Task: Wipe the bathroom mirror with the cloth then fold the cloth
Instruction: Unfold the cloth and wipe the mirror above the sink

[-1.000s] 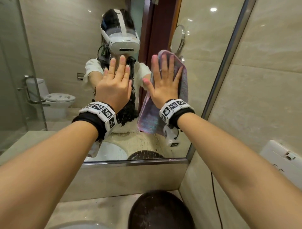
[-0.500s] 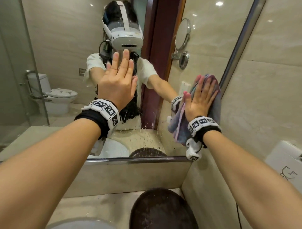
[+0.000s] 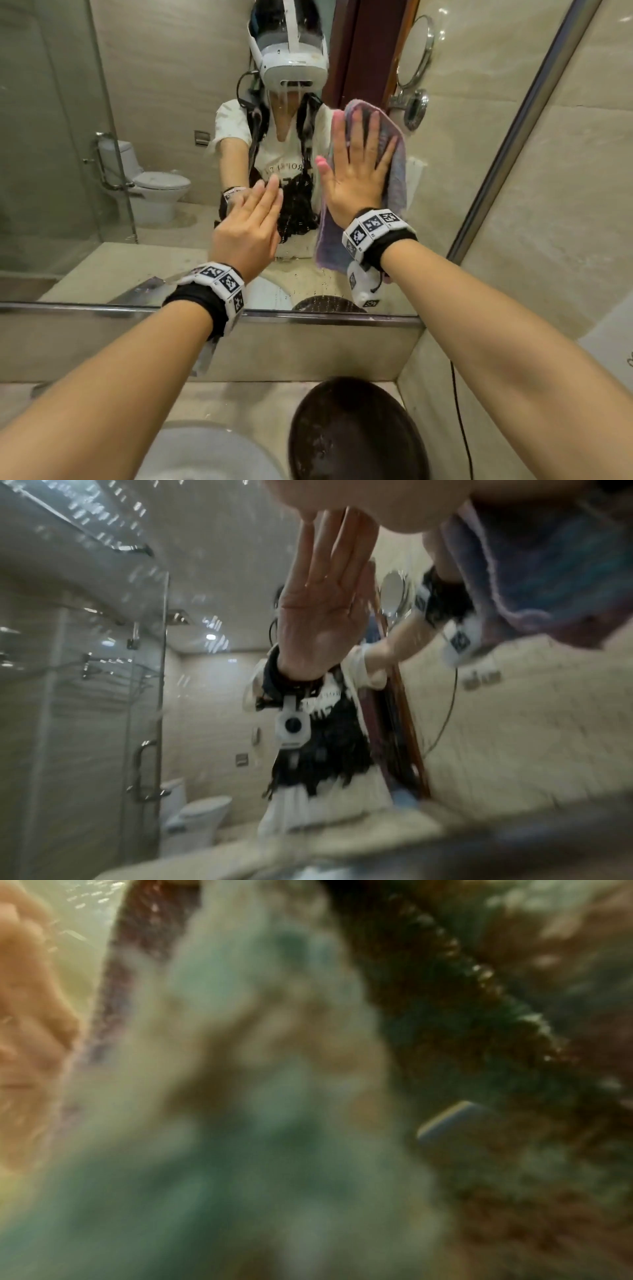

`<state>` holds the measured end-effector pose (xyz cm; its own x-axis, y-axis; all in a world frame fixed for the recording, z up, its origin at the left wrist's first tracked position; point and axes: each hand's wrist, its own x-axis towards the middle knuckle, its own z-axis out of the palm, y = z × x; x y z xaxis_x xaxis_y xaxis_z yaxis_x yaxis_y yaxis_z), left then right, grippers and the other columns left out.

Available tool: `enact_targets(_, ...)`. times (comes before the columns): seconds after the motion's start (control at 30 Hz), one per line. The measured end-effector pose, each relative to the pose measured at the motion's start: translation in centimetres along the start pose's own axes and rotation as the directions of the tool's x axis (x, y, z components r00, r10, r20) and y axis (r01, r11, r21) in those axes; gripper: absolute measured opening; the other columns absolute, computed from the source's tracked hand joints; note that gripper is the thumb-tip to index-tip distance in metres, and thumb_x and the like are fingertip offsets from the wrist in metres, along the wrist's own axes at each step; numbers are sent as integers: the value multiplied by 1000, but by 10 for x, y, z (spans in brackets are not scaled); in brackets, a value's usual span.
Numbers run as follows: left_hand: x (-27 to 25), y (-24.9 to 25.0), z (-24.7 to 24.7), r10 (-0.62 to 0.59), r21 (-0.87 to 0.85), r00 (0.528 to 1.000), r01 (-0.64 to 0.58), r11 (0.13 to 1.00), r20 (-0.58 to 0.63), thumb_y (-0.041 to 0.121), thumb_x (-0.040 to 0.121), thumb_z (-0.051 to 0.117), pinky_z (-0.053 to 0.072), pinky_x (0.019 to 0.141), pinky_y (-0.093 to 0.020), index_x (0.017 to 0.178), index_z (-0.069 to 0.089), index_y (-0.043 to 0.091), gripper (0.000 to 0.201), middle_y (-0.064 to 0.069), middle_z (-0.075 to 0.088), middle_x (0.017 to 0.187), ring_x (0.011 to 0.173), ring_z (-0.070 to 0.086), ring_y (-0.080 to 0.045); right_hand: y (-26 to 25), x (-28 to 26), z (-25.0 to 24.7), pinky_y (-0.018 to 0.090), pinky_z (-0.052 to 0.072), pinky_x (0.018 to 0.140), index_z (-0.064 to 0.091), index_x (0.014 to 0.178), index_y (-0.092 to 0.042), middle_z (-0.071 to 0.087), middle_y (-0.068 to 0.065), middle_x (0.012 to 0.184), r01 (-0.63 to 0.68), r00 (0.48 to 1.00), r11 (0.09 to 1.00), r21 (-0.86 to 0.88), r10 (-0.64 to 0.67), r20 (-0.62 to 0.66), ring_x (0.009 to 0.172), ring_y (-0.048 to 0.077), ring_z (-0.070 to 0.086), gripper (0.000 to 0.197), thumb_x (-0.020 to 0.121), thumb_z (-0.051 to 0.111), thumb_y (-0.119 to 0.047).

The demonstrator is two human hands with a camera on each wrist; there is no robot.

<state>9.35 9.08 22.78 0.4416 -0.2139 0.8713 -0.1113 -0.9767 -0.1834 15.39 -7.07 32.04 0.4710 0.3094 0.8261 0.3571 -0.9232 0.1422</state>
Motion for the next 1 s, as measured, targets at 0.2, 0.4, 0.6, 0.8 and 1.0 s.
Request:
enact_targets(0.2, -62, 7, 15, -61, 52, 995, 57, 997, 78, 11, 89, 41, 44, 102, -43, 133, 48, 0, 46, -16, 42, 142, 128, 46, -31, -15, -30, 29, 53, 6, 112, 28, 145, -15, 35, 7, 150, 380, 925, 921, -85, -379, 27, 139, 31, 31, 62, 92, 41, -43)
enact_targets(0.4, -60, 17, 11, -121, 84, 989, 115, 990, 80, 13, 84, 45, 41, 102, -41, 130, 51, 1, 48, -15, 49, 138, 125, 50, -31, 16, -55, 50, 35, -11, 117, 30, 143, -10, 43, 15, 144, 712, 702, 702, 8, -712, 22, 144, 31, 13, 47, 102, 23, -31)
enact_targets(0.6, -60, 26, 9, -212, 58, 963, 205, 977, 166, 16, 82, 43, 39, 104, -42, 134, 45, 0, 55, -16, 42, 143, 129, 45, -33, 78, -78, 47, 48, -12, 113, 17, 149, -20, 30, 13, 152, 160, 987, 987, -16, -160, 17, 144, 32, 7, 54, 99, 29, -36)
enact_targets(0.8, -61, 35, 11, -270, 44, 943, 267, 963, 192, 13, 83, 53, 37, 106, -41, 135, 43, -1, 55, -18, 40, 144, 130, 42, -34, 71, -129, 59, 64, 25, 107, 32, 141, 3, 34, 29, 145, -496, 864, 866, 62, 486, 127, 134, 47, 31, 69, 97, 19, -48)
enact_targets(1.0, -63, 35, 11, -248, 55, 948, 242, 969, 198, 11, 83, 50, 40, 104, -40, 134, 43, -3, 53, -20, 39, 144, 130, 42, -35, 22, -158, 90, 60, 0, 111, 16, 141, -5, 35, 32, 143, -285, 943, 953, 100, 260, 209, 131, 51, 33, 64, 97, 12, -51)
